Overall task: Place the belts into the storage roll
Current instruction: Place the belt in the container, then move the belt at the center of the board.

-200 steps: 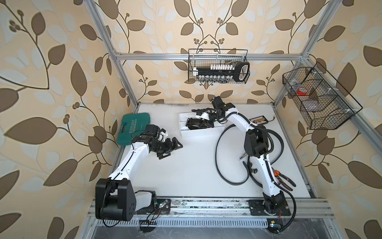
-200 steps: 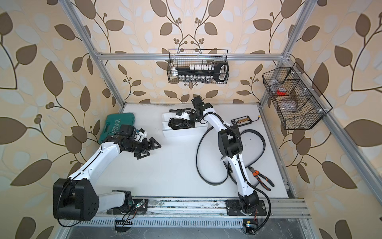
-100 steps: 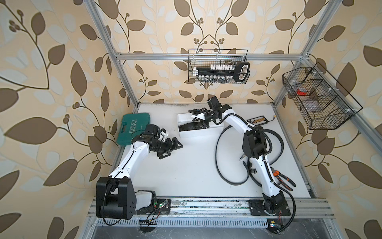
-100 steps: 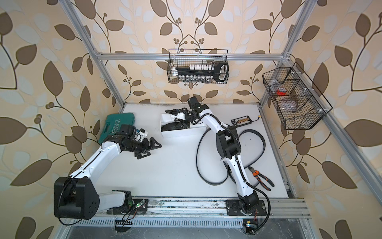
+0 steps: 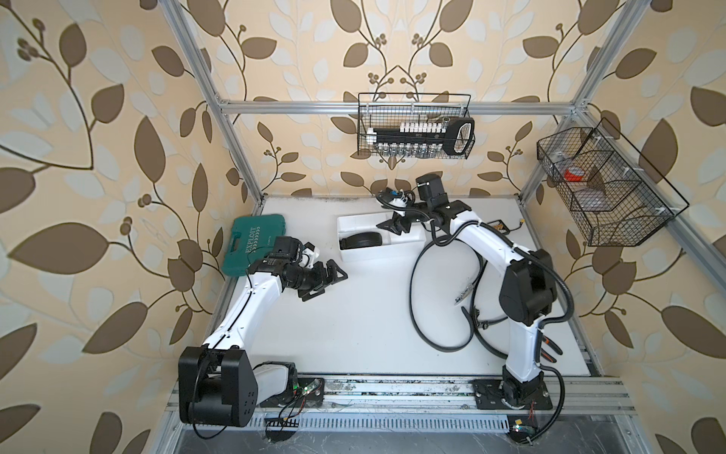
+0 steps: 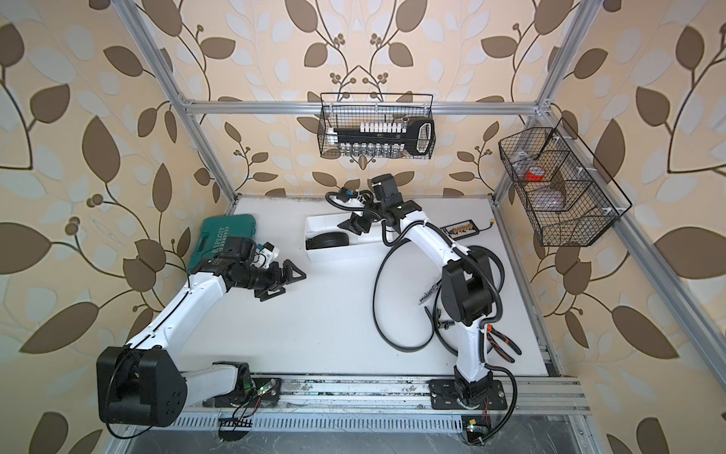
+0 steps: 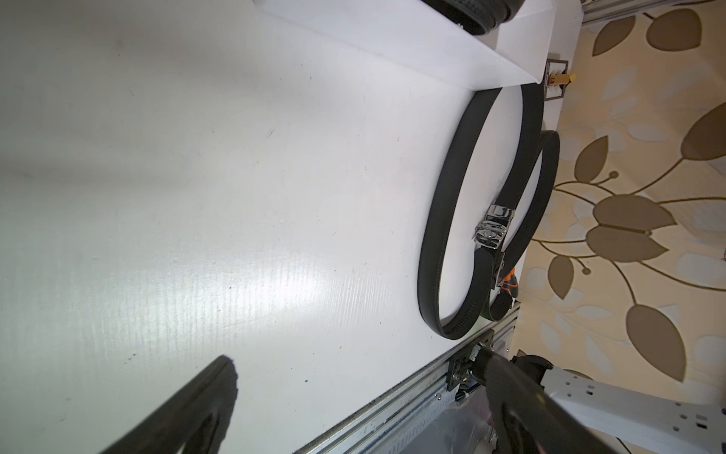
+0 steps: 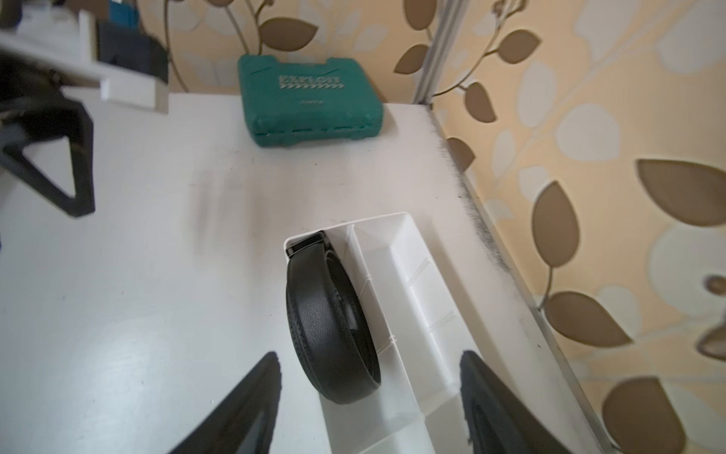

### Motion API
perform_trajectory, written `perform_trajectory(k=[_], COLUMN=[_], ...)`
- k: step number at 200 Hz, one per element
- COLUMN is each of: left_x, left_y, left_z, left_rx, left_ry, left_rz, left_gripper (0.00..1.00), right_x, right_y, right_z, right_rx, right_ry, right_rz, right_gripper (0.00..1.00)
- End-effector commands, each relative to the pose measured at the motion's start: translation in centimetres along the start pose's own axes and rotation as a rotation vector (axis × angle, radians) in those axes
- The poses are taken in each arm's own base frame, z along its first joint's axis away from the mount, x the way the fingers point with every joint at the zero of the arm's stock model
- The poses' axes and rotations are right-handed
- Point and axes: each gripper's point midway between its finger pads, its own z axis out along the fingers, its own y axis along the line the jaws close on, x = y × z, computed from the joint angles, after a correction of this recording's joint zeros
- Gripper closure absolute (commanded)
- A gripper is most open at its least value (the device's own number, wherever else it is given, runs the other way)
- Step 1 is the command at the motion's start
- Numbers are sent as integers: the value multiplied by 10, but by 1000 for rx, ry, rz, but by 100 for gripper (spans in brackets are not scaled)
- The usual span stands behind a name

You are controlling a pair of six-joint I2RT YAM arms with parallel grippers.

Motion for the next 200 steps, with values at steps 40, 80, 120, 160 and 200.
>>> perform_trajectory(k=[40, 80, 120, 160, 200], left_x=[0, 2, 9, 13, 13], left_y=[-14, -14, -21, -25, -27], left_z=[-9, -6, -3, -4, -7], left_rx=[68, 81, 87, 73, 74], left_ry=[-37, -21, -2, -4, -14], left_rz=[57, 51, 79, 108, 118], left_gripper=[1, 1, 1, 1, 1], right_x=[86, 171, 206, 229, 245], right_y=[20, 113, 153, 190, 214], right_z=[-79, -112, -117, -76, -51], right_rx=[289, 266, 295, 216, 174], right_ry=[382, 573, 665, 792, 858], right_rz=[701, 967, 1047, 1075, 1096], right_gripper=[11, 1, 1, 4, 40])
